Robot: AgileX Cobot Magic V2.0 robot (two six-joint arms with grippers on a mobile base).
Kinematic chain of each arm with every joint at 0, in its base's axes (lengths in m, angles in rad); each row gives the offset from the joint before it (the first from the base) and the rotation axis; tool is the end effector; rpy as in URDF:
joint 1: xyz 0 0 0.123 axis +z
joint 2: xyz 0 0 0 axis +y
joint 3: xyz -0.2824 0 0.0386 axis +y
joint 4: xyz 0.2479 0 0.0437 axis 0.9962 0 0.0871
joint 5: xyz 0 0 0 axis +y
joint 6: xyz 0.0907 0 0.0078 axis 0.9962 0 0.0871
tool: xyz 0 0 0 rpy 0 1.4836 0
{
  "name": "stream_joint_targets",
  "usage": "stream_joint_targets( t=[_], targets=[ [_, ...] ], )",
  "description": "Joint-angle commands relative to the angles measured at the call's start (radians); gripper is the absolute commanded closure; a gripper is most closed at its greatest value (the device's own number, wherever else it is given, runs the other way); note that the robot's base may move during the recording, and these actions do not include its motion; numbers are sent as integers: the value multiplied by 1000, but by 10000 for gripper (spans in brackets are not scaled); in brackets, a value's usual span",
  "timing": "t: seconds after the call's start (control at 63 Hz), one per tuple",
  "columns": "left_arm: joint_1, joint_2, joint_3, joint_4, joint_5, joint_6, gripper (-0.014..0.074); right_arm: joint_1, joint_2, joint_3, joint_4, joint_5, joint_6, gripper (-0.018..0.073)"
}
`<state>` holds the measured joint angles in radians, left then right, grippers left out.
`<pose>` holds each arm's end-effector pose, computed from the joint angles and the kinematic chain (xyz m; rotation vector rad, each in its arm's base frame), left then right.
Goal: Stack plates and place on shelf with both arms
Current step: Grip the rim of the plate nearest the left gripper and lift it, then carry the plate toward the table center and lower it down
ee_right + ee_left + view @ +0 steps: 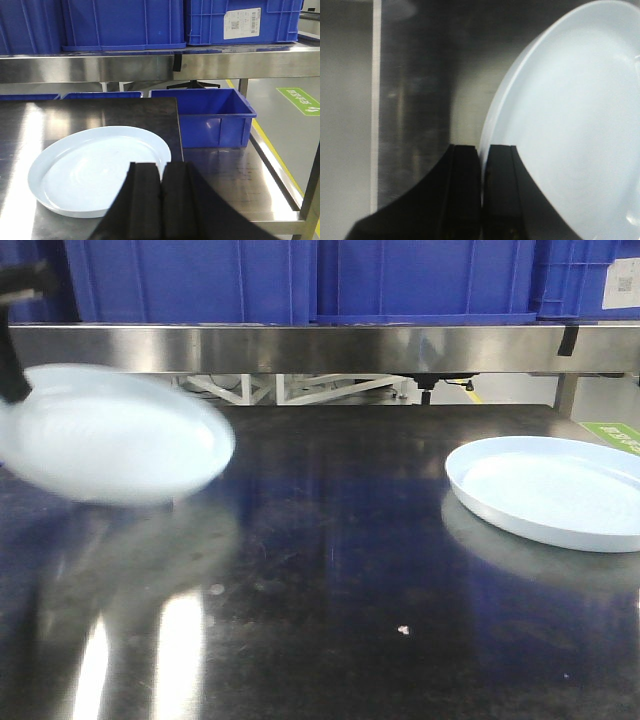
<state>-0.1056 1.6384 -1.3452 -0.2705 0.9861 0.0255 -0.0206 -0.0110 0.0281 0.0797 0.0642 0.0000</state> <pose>0.3376 -0.0562 0.2904 0.0337 2.7516 -0.3722 0.0568 -0.0007 0.1984 0.0743 1.5632 0.0504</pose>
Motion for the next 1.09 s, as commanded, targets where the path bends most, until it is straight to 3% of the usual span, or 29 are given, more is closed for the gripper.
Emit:
stream_joint_targets(
  t=[0.0,0.19,0.349,0.492,0.619,0.841,1.079],
  targets=[
    [-44,-86,-25,-96,16,27,512,-2,-21,-15,-10,-81,0,503],
    [-234,-113,-25,-98,59,27,512,-2,-21,-15,-10,-81,0,503],
    [-410,-98,-25,-89,16,27,512,-2,-21,-15,-10,-81,0,503],
    [-507,-51,-23,-59,-3,27,512,-2,-21,-15,-10,-81,0,503],
    [-541,15,-21,-41,-10,27,512,-2,-21,-15,-10,-81,0,503],
    [-541,102,-21,-35,-87,27,512,-2,-21,-15,-10,-81,0,503],
    [-541,148,-21,-23,-85,27,512,-2,-21,-15,-10,-81,0,503]
  ],
)
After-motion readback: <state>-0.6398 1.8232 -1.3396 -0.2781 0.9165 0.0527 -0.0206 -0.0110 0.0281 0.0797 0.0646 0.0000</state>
